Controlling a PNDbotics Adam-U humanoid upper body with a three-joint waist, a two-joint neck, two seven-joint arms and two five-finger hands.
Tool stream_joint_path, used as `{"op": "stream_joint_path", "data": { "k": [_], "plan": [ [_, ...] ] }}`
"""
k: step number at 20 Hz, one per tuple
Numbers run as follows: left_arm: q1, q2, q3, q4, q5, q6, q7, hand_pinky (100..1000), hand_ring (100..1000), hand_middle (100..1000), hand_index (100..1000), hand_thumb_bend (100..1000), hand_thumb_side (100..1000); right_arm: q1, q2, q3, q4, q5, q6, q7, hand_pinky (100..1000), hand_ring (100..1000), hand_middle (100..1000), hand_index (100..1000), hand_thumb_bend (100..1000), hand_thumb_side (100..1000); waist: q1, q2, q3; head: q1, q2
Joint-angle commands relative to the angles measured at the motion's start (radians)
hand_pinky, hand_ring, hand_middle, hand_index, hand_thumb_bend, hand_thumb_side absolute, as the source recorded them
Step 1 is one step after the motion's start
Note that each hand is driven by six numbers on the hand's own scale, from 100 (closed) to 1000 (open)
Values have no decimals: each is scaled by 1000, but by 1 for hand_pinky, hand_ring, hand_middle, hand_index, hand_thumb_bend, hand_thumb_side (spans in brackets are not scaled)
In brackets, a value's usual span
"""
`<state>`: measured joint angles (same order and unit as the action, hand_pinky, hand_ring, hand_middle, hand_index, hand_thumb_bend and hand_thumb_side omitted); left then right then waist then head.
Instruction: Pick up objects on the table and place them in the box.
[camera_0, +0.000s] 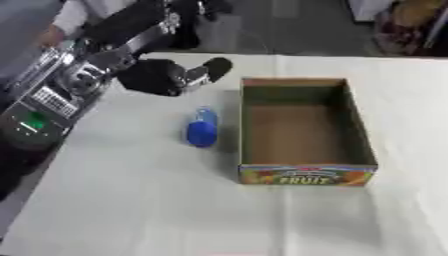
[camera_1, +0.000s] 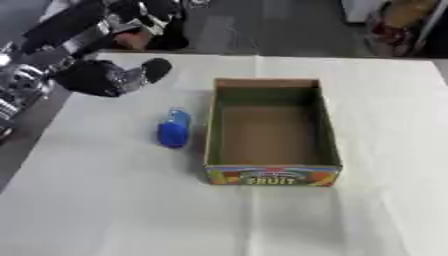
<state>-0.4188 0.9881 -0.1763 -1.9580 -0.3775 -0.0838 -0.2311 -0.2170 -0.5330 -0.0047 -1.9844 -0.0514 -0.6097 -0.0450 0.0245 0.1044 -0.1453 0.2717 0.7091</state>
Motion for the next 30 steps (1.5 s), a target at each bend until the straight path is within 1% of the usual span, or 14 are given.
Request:
{"op": "stream_joint_path", "data": {
  "k": [1,4,6,8,11,12,16,19,21,23,27,30],
  "plan": [
    [-40,48,-16,33,-43,-15,-78,763,787,890,950,456,818,-4,-31,-1,-16,-7,-2,9,224,507,501,597,100,889,0,-16,-2,2,2],
    [-73,45,-39,77,-81,-28,-147,783,794,892,956,531,758,-4,-31,1,-16,-8,-3,13,224,508,501,597,100,889,0,-16,-3,3,3],
    [-94,47,-53,107,-92,-43,-199,773,776,872,947,607,710,-5,-32,2,-16,-9,-3,15,224,508,501,597,100,889,1,-17,-4,6,2],
    [-113,48,-64,140,-92,-59,-248,780,777,870,951,682,671,-5,-33,3,-16,-10,-3,16,223,508,501,597,100,889,1,-17,-5,7,0],
    [-144,50,-80,194,-82,-72,-342,793,789,885,963,734,641,-4,-33,5,-16,-11,-4,20,223,508,501,597,100,889,2,-17,-5,4,-5],
    [-154,52,-88,213,-78,-75,-379,802,798,892,966,750,627,-4,-34,6,-16,-10,-5,21,223,508,501,597,100,890,2,-18,-6,2,-12],
    [-188,53,-111,269,-71,-84,-519,822,820,914,979,774,581,-2,-34,10,-16,-9,-6,25,223,508,501,597,100,890,3,-19,-7,2,-29],
    [-207,43,-118,304,-67,-81,-601,805,818,938,990,779,503,-1,-34,11,-16,-9,-6,26,223,508,501,597,100,890,3,-19,-7,6,-40],
    [-216,36,-121,325,-56,-77,-643,804,818,941,991,776,494,-1,-34,12,-16,-9,-7,27,223,508,501,597,100,890,3,-19,-8,7,-42],
    [-223,34,-123,339,-52,-76,-666,804,818,943,992,773,493,-1,-34,13,-16,-8,-7,28,222,508,501,597,100,890,3,-19,-8,7,-39],
    [-237,24,-131,361,-54,-82,-675,797,814,941,989,761,503,1,-34,15,-16,-6,-8,31,222,508,501,597,100,891,3,-18,-8,4,-25],
    [-253,10,-145,391,-62,-85,-676,790,809,934,985,750,539,0,-33,17,-16,-6,-9,32,222,508,501,597,100,891,2,-18,-10,5,-11]
  ]
}}
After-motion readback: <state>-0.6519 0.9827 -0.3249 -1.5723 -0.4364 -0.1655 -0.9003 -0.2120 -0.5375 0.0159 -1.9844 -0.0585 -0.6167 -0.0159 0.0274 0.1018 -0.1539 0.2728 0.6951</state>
